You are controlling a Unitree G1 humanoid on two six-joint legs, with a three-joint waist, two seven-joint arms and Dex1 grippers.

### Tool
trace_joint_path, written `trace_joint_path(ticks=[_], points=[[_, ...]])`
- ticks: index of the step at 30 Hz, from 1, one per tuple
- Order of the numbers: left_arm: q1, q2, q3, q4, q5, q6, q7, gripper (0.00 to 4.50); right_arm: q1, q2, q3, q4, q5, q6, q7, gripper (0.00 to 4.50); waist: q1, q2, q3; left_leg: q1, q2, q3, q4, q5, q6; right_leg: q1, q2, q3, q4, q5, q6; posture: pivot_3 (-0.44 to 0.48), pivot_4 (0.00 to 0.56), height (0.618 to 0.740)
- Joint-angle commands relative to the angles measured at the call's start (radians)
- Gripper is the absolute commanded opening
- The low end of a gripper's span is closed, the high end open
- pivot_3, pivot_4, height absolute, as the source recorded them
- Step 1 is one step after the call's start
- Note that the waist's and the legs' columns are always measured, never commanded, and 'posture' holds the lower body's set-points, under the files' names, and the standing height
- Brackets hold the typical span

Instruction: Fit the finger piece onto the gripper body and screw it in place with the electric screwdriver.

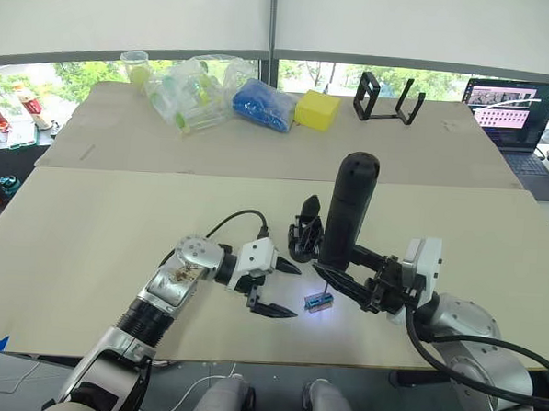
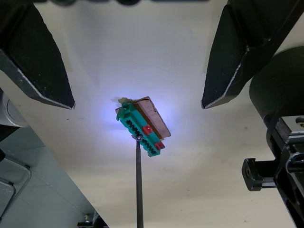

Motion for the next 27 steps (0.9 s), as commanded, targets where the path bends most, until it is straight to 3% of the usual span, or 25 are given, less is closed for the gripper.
trace_joint_path(ticks=[1,15,27], points=[[-0.015,-0.007,0.009,-0.009,-0.014,-0.02,0.004,4.5,-0.021,-0.009,-0.013,-0.026,0.018,-0.023,0.01,1.9,0.0,0.0,0.0,0.0,0.0,0.0,0.0,0.0,0.0,0.0,0.0,0.0,0.0,0.0,0.0,0.0,0.15,0.74],[-0.01,-0.012,0.006,-0.014,-0.015,-0.021,0.01,4.5,-0.052,-0.022,-0.038,-0.093,0.112,0.059,-0.041,1.9,0.0,0.0,0.0,0.0,0.0,0.0,0.0,0.0,0.0,0.0,0.0,0.0,0.0,0.0,0.0,0.0,0.15,0.74],[-0.015,-0.017,0.006,-0.009,-0.014,-0.021,0.007,4.5,-0.046,-0.029,-0.021,-0.073,0.076,0.036,-0.061,1.9,0.0,0.0,0.0,0.0,0.0,0.0,0.0,0.0,0.0,0.0,0.0,0.0,0.0,0.0,0.0,0.0,0.15,0.74]])
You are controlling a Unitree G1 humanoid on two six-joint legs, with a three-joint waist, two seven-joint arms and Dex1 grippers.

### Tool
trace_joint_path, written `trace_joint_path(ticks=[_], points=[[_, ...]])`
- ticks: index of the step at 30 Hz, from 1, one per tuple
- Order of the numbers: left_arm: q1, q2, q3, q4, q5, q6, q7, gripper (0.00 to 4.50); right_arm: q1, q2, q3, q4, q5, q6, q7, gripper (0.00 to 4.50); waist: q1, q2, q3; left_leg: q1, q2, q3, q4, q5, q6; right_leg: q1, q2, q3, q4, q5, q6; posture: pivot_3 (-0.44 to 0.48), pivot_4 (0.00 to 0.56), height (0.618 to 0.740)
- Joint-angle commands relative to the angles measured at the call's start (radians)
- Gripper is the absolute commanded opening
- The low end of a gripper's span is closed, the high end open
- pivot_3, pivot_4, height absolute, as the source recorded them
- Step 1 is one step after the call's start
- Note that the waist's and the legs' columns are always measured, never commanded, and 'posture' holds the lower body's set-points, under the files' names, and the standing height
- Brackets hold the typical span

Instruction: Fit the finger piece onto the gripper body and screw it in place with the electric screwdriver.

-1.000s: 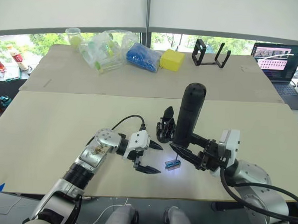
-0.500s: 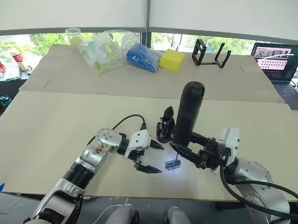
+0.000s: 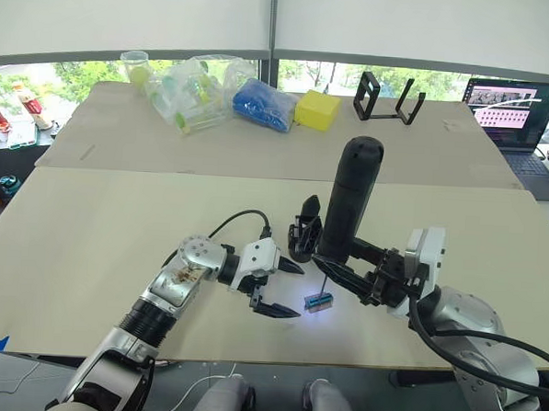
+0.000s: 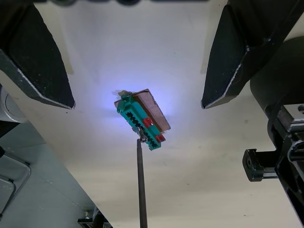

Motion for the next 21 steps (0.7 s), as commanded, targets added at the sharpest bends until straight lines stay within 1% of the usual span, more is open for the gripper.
trace_joint_path(ticks=[1,9,21], points=[[-0.014,-0.002,0.007,-0.01,-0.014,-0.018,-0.001,4.5,-0.01,-0.001,-0.02,-0.039,0.003,-0.035,0.002,1.9,0.0,0.0,0.0,0.0,0.0,0.0,0.0,0.0,0.0,0.0,0.0,0.0,0.0,0.0,0.0,0.0,0.15,0.74],[-0.014,-0.001,0.008,-0.012,-0.013,-0.016,0.001,4.5,-0.011,0.0,-0.026,-0.038,0.013,-0.032,0.005,1.9,0.0,0.0,0.0,0.0,0.0,0.0,0.0,0.0,0.0,0.0,0.0,0.0,0.0,0.0,0.0,0.0,0.15,0.74],[-0.026,0.0,0.015,-0.001,-0.013,-0.018,0.004,4.5,-0.002,0.015,0.001,-0.004,-0.022,-0.051,0.027,1.9,0.0,0.0,0.0,0.0,0.0,0.0,0.0,0.0,0.0,0.0,0.0,0.0,0.0,0.0,0.0,0.0,0.15,0.74]])
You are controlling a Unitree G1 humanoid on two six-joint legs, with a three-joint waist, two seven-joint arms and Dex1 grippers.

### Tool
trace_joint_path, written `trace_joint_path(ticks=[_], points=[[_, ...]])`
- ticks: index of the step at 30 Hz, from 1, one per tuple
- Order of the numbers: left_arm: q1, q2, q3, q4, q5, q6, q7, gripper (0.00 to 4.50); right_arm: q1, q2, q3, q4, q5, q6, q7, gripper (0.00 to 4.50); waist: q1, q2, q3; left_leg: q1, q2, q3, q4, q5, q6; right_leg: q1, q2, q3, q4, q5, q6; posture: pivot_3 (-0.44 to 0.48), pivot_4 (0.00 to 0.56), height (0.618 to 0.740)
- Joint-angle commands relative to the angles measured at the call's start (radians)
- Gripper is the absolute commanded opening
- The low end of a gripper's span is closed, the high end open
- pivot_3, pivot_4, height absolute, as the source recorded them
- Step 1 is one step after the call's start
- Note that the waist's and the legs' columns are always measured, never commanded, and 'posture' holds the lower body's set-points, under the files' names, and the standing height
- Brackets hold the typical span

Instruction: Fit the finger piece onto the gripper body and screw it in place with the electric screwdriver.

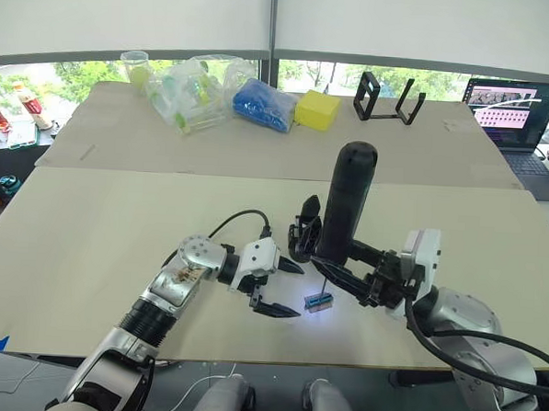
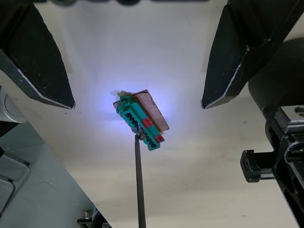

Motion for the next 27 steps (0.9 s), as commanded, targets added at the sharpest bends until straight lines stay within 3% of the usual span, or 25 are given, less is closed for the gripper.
trace_joint_path(ticks=[1,27], points=[[-0.02,0.0,0.014,-0.004,-0.013,-0.018,0.004,4.5,-0.004,0.009,-0.009,-0.028,0.012,-0.043,0.012,1.9,0.0,0.0,0.0,0.0,0.0,0.0,0.0,0.0,0.0,0.0,0.0,0.0,0.0,0.0,0.0,0.0,0.15,0.74],[-0.038,-0.016,0.012,0.021,-0.012,-0.027,0.011,4.5,0.038,0.0,0.005,0.008,-0.027,-0.066,0.045,1.9,0.0,0.0,0.0,0.0,0.0,0.0,0.0,0.0,0.0,0.0,0.0,0.0,0.0,0.0,0.0,0.0,0.15,0.74]])
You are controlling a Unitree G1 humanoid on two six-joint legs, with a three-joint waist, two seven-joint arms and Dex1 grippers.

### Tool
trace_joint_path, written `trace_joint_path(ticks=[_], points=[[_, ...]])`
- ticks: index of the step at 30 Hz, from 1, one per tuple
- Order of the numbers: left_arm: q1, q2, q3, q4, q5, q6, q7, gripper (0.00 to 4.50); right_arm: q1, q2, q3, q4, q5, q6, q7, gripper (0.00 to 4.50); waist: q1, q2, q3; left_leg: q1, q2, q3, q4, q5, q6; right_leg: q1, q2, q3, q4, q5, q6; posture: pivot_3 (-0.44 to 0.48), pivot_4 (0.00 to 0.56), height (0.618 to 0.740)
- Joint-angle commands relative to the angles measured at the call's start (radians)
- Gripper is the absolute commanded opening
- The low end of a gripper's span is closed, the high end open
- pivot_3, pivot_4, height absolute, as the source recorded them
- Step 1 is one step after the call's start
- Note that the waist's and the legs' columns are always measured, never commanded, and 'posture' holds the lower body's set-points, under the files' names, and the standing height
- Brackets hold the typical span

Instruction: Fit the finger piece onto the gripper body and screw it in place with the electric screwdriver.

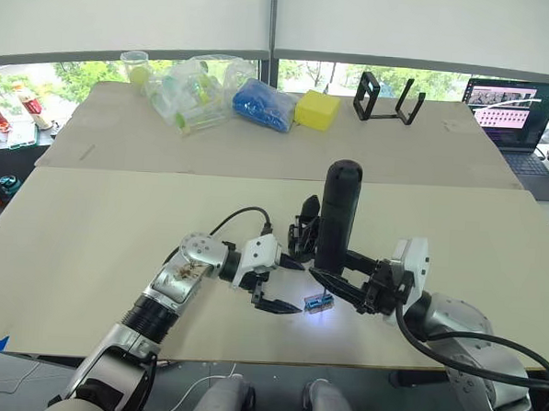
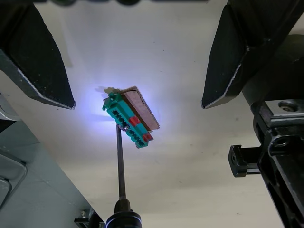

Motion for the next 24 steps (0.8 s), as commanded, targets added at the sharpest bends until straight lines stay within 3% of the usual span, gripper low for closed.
trace_joint_path(ticks=[1,9,24], points=[[-0.02,-0.006,0.012,-0.003,-0.012,-0.026,0.003,4.5,0.003,-0.006,-0.024,-0.034,0.009,-0.041,0.017,1.9,0.0,0.0,0.0,0.0,0.0,0.0,0.0,0.0,0.0,0.0,0.0,0.0,0.0,0.0,0.0,0.0,0.15,0.74],[-0.017,-0.008,0.009,-0.001,-0.015,-0.032,-0.002,4.5,-0.015,-0.014,-0.092,-0.112,0.117,-0.007,-0.003,1.9,-0.001,0.0,0.0,0.0,0.0,0.0,0.0,0.0,0.0,0.0,0.0,0.0,0.0,0.0,0.0,0.0,0.15,0.74],[0.002,-0.008,-0.003,-0.027,-0.016,-0.021,-0.009,4.5,-0.066,0.027,-0.045,-0.095,0.055,-0.026,-0.053,1.9,0.0,0.0,0.0,0.0,0.0,0.0,0.0,0.0,0.0,0.0,0.0,0.0,0.0,0.0,0.0,0.0,0.15,0.74]])
